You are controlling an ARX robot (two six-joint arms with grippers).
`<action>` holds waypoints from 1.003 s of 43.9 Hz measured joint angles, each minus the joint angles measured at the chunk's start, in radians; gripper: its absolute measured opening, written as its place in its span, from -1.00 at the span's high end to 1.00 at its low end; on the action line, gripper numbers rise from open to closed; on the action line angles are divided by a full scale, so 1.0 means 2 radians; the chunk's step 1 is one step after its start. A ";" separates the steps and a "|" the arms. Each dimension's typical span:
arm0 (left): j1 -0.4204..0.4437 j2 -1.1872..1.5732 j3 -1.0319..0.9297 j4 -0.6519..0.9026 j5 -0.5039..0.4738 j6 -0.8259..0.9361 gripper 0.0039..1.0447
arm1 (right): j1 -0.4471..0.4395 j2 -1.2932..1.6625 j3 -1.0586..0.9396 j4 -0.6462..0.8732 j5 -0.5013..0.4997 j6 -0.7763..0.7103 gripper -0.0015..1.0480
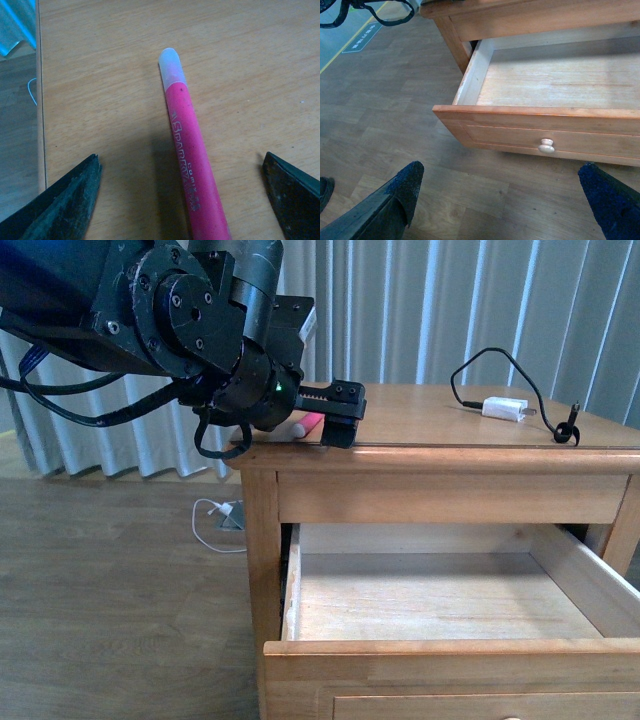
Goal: Place pink marker in drawer with both arms
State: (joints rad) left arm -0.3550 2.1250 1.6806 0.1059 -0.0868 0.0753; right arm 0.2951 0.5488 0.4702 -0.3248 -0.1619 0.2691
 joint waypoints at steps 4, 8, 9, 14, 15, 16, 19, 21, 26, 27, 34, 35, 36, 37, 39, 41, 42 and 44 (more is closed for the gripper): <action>-0.001 0.004 0.008 -0.006 0.001 0.001 -0.89 | 0.000 0.000 0.000 0.000 0.000 0.000 -0.84; -0.002 0.006 0.013 -0.014 0.000 0.004 -0.76 | 0.000 0.000 0.000 0.000 0.000 0.000 -0.84; -0.002 0.006 0.014 -0.015 0.000 0.004 -0.66 | 0.000 0.000 0.000 0.000 0.000 0.000 -0.84; -0.003 0.011 0.023 -0.025 0.005 0.006 -0.31 | 0.000 0.000 0.000 0.000 0.000 0.000 -0.84; -0.003 0.012 0.025 -0.026 0.005 0.006 -0.28 | 0.000 0.000 0.000 0.000 0.000 0.000 -0.84; -0.003 0.014 0.029 -0.028 0.006 0.009 -0.21 | 0.000 0.000 0.000 0.000 0.000 0.000 -0.84; -0.001 0.021 0.040 -0.032 0.009 0.012 0.00 | 0.000 0.000 0.000 0.000 0.000 0.000 -0.84; 0.001 0.024 0.044 -0.033 0.009 0.014 0.13 | 0.000 0.000 0.000 0.000 0.000 0.000 -0.84; 0.008 0.027 0.048 -0.036 0.018 0.020 0.58 | 0.000 0.000 0.000 0.000 0.000 0.000 -0.84; 0.010 0.027 0.048 -0.036 0.021 0.021 0.64 | 0.000 0.000 0.000 0.000 0.000 0.000 -0.84; 0.024 0.019 0.041 -0.037 0.067 0.044 0.73 | 0.000 0.000 0.000 0.000 0.000 0.000 -0.84; 0.027 0.015 0.036 -0.037 0.080 0.049 0.73 | 0.000 0.000 0.000 0.000 0.000 0.000 -0.84; 0.030 0.012 0.032 -0.036 0.090 0.054 0.73 | 0.000 0.000 0.000 0.000 0.000 0.000 -0.84; 0.033 0.007 0.025 -0.036 0.109 0.060 0.73 | 0.000 0.000 0.000 0.000 0.000 0.000 -0.84; 0.040 -0.004 0.011 -0.033 0.142 0.072 0.73 | 0.000 0.000 0.000 0.000 0.000 0.000 -0.84; 0.045 -0.013 -0.001 -0.031 0.164 0.080 0.73 | 0.000 0.000 0.000 0.000 0.000 0.000 -0.84; 0.047 -0.019 -0.008 -0.028 0.177 0.084 0.73 | 0.000 0.000 0.000 0.000 0.000 0.000 -0.84; 0.051 -0.031 -0.022 -0.026 0.199 0.093 0.73 | 0.000 0.000 0.000 0.000 0.000 0.000 -0.84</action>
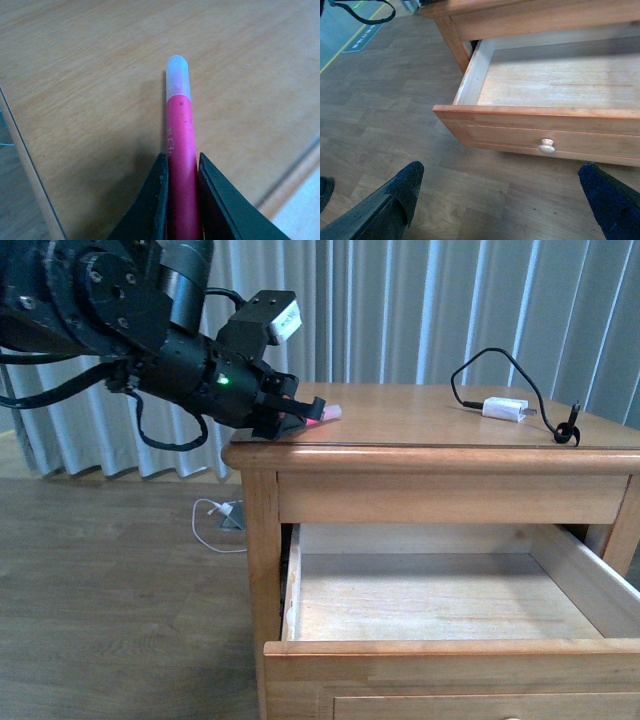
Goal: Place pink marker in drawer with both arms
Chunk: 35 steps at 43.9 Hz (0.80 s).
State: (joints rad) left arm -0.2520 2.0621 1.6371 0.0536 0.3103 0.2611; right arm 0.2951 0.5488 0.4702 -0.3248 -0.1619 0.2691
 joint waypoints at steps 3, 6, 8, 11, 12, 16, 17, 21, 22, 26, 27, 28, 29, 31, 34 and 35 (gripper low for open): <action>0.005 -0.018 -0.015 0.005 0.029 0.011 0.73 | 0.000 0.000 0.000 0.000 0.000 0.000 -0.84; 0.008 -0.039 -0.031 0.014 0.064 0.022 0.73 | 0.000 0.000 0.000 0.000 0.000 0.000 -0.84; 0.010 -0.060 -0.046 0.024 0.096 0.027 0.73 | 0.000 0.000 0.000 0.000 0.000 0.000 -0.84; 0.012 -0.105 -0.068 0.017 0.159 0.042 0.73 | 0.000 0.000 0.000 0.000 0.000 0.000 -0.84; 0.012 -0.113 -0.071 0.012 0.170 0.047 0.73 | 0.000 0.000 0.000 0.000 0.000 0.000 -0.84; 0.011 -0.149 -0.086 -0.024 0.213 0.073 0.73 | 0.000 0.000 0.000 0.000 0.000 0.000 -0.84; 0.010 -0.152 -0.089 -0.031 0.220 0.080 0.73 | 0.000 0.000 0.000 0.000 0.000 0.000 -0.84; 0.005 -0.160 -0.109 -0.049 0.234 0.098 0.73 | 0.000 0.000 0.000 0.000 0.000 0.000 -0.84; 0.003 -0.160 -0.114 -0.049 0.233 0.101 0.73 | 0.000 0.000 0.000 0.000 0.000 0.000 -0.84; -0.004 -0.157 -0.134 -0.042 0.215 0.112 0.73 | 0.000 0.000 0.000 0.000 0.000 0.000 -0.84; -0.006 -0.156 -0.139 -0.036 0.210 0.113 0.73 | 0.000 0.000 0.000 0.000 0.000 0.000 -0.84; -0.010 -0.153 -0.144 -0.027 0.203 0.114 0.73 | 0.000 0.000 0.000 0.000 0.000 0.000 -0.84; -0.014 -0.148 -0.148 -0.018 0.196 0.115 0.73 | 0.000 0.000 0.000 0.000 0.000 0.000 -0.84; -0.020 -0.139 -0.152 -0.003 0.185 0.114 0.73 | 0.000 0.000 0.000 0.000 0.000 0.000 -0.84; -0.031 -0.121 -0.155 0.018 0.171 0.109 0.73 | 0.000 0.000 0.000 0.000 0.000 0.000 -0.84; -0.034 -0.114 -0.156 0.027 0.167 0.104 0.73 | 0.000 0.000 0.000 0.000 0.000 0.000 -0.84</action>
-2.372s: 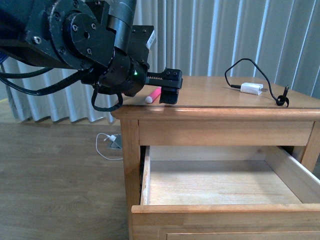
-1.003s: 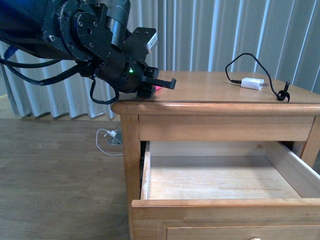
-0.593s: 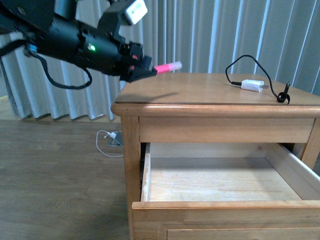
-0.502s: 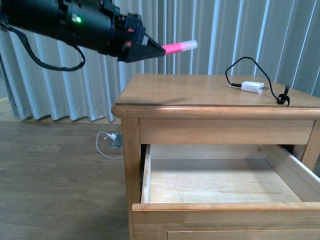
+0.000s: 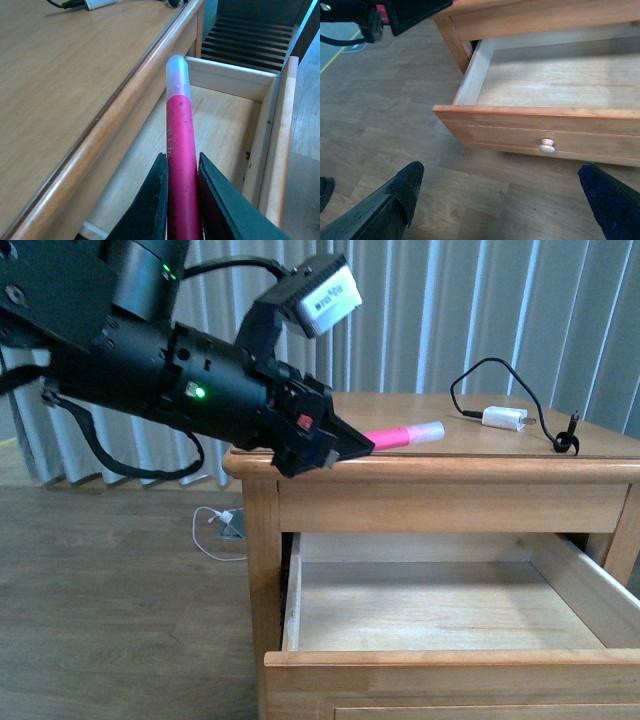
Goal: Place pink marker in drawer with both arms
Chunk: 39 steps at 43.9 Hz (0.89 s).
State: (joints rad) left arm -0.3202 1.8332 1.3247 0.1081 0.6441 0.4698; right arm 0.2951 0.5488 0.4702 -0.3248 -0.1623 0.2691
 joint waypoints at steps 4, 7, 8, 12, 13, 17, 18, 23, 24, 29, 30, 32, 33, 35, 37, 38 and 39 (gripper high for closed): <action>-0.014 0.025 0.000 0.019 -0.012 -0.012 0.73 | 0.000 0.000 0.000 0.000 0.000 0.000 -0.84; -0.023 0.043 0.000 0.025 -0.017 -0.019 0.73 | 0.000 0.000 0.000 0.000 0.000 0.000 -0.84; -0.024 0.045 0.000 0.025 -0.018 -0.019 0.73 | 0.000 0.000 0.000 0.000 0.000 0.000 -0.84; -0.034 0.064 0.001 0.026 -0.022 -0.023 0.73 | 0.000 0.000 0.000 0.000 0.000 0.000 -0.84; -0.036 0.068 0.002 0.026 -0.023 -0.024 0.73 | 0.000 0.000 0.000 0.000 0.000 0.000 -0.84; -0.041 0.079 0.006 0.024 -0.033 -0.024 0.73 | 0.000 0.000 0.000 0.000 0.000 0.000 -0.84; -0.042 0.081 0.009 0.019 -0.033 -0.024 0.73 | 0.000 0.000 0.000 0.000 0.000 0.000 -0.84; -0.043 0.085 0.011 0.015 -0.045 -0.022 0.51 | 0.000 0.000 0.000 0.000 0.000 0.000 -0.84; -0.043 0.085 0.011 0.017 -0.047 -0.022 0.44 | 0.000 0.000 0.000 0.000 0.000 0.000 -0.84; -0.042 0.085 0.011 0.032 -0.061 -0.025 0.13 | 0.000 0.000 0.000 0.000 0.000 0.000 -0.84; -0.041 0.085 0.011 0.034 -0.063 -0.025 0.10 | 0.000 0.000 0.000 0.000 0.000 0.000 -0.84; -0.040 0.084 0.009 0.045 -0.071 -0.031 -0.04 | 0.000 0.000 0.000 0.000 0.000 0.000 -0.84; -0.039 0.083 0.006 0.054 -0.078 -0.034 -0.11 | 0.000 0.000 0.000 0.000 0.000 0.000 -0.84; -0.037 0.079 -0.004 0.074 -0.087 -0.046 -0.25 | 0.000 0.000 0.000 0.000 0.000 0.000 -0.84; -0.032 0.069 -0.021 0.101 -0.093 -0.067 -0.42 | 0.000 0.000 0.000 0.000 0.000 0.000 -0.84; -0.029 0.061 -0.033 0.115 -0.101 -0.077 -0.52 | 0.000 0.000 0.000 0.000 0.000 0.000 -0.84; -0.027 0.055 -0.041 0.124 -0.105 -0.086 -0.59 | 0.000 0.000 0.000 0.000 0.000 0.000 -0.84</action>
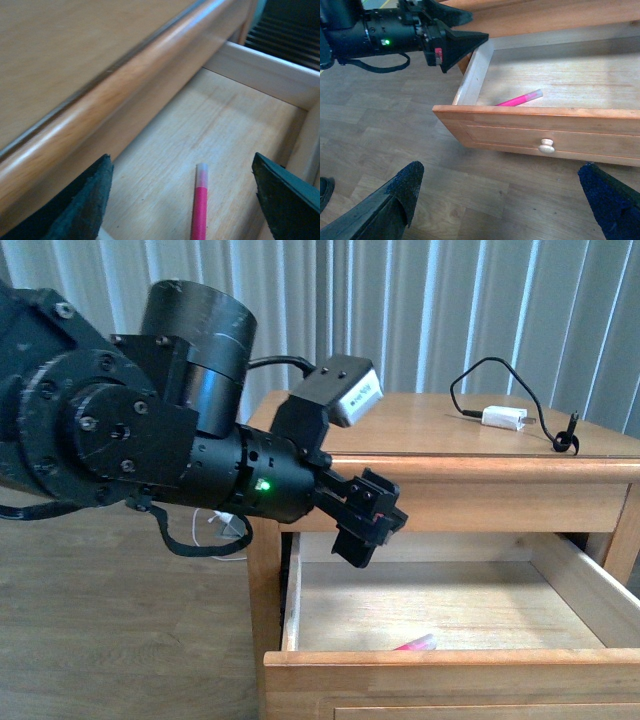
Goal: Place pink marker in drawer with both arms
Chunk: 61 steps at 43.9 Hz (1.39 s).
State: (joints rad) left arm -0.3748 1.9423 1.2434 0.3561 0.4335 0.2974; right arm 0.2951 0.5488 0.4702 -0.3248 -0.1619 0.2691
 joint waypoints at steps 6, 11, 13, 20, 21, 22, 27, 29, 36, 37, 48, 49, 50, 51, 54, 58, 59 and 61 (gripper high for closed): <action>0.027 -0.075 -0.064 0.045 -0.078 -0.066 -0.88 | 0.000 0.000 0.000 0.000 0.000 0.000 -0.84; 0.053 -0.145 -0.136 0.086 -0.098 -0.095 -0.89 | 0.000 0.000 0.000 0.000 0.000 0.000 -0.84; 0.064 -0.178 -0.170 0.095 -0.113 -0.102 -0.89 | 0.000 0.000 0.000 0.000 0.000 0.000 -0.84; 0.104 -0.328 -0.298 0.096 -0.118 -0.144 -0.89 | 0.000 0.000 0.000 0.000 0.000 0.000 -0.84; 0.109 -0.348 -0.311 0.091 -0.117 -0.151 -0.89 | 0.000 0.000 0.000 0.000 0.000 0.000 -0.84; 0.113 -0.367 -0.324 0.085 -0.117 -0.158 -0.89 | 0.000 0.000 0.000 0.000 0.000 0.000 -0.84; 0.148 -0.495 -0.402 0.032 -0.122 -0.207 -0.89 | 0.000 0.000 0.000 0.000 0.000 0.000 -0.84; 0.168 -0.547 -0.437 0.007 -0.130 -0.225 -0.89 | 0.000 0.000 0.000 0.000 0.001 0.000 -0.84; 0.205 -0.613 -0.480 -0.002 -0.133 -0.272 -0.89 | 0.000 0.000 0.000 0.000 0.000 0.000 -0.84; 0.205 -0.612 -0.480 -0.002 -0.133 -0.273 -0.89 | 0.000 0.000 0.000 0.000 0.001 0.000 -0.84; 0.190 -0.639 -0.524 0.054 -0.216 -0.185 -0.32 | 0.000 0.000 0.000 0.000 0.001 0.000 -0.84; 0.189 -0.643 -0.528 0.054 -0.216 -0.179 -0.25 | 0.000 0.000 0.000 0.000 0.001 0.000 -0.84; 0.189 -0.648 -0.533 0.054 -0.216 -0.175 -0.18 | 0.000 0.000 0.000 0.000 0.001 0.000 -0.84; 0.189 -0.652 -0.537 0.054 -0.216 -0.172 -0.11 | 0.000 0.000 0.000 0.000 0.001 0.000 -0.84; 0.189 -0.663 -0.547 0.053 -0.216 -0.164 0.10 | 0.000 0.000 0.000 0.000 0.001 0.000 -0.84; 0.188 -0.683 -0.560 0.047 -0.216 -0.159 0.41 | 0.000 0.000 0.000 0.000 0.001 0.000 -0.84; 0.188 -0.690 -0.563 0.044 -0.216 -0.158 0.51 | 0.000 0.000 0.000 0.000 0.001 0.000 -0.84; 0.188 -0.700 -0.569 0.039 -0.216 -0.156 0.68 | 0.000 0.000 0.000 0.000 0.001 0.000 -0.84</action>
State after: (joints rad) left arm 0.0017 0.5415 0.1051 0.4347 0.0017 -0.0154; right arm 0.2951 0.5488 0.4702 -0.3248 -0.1600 0.2691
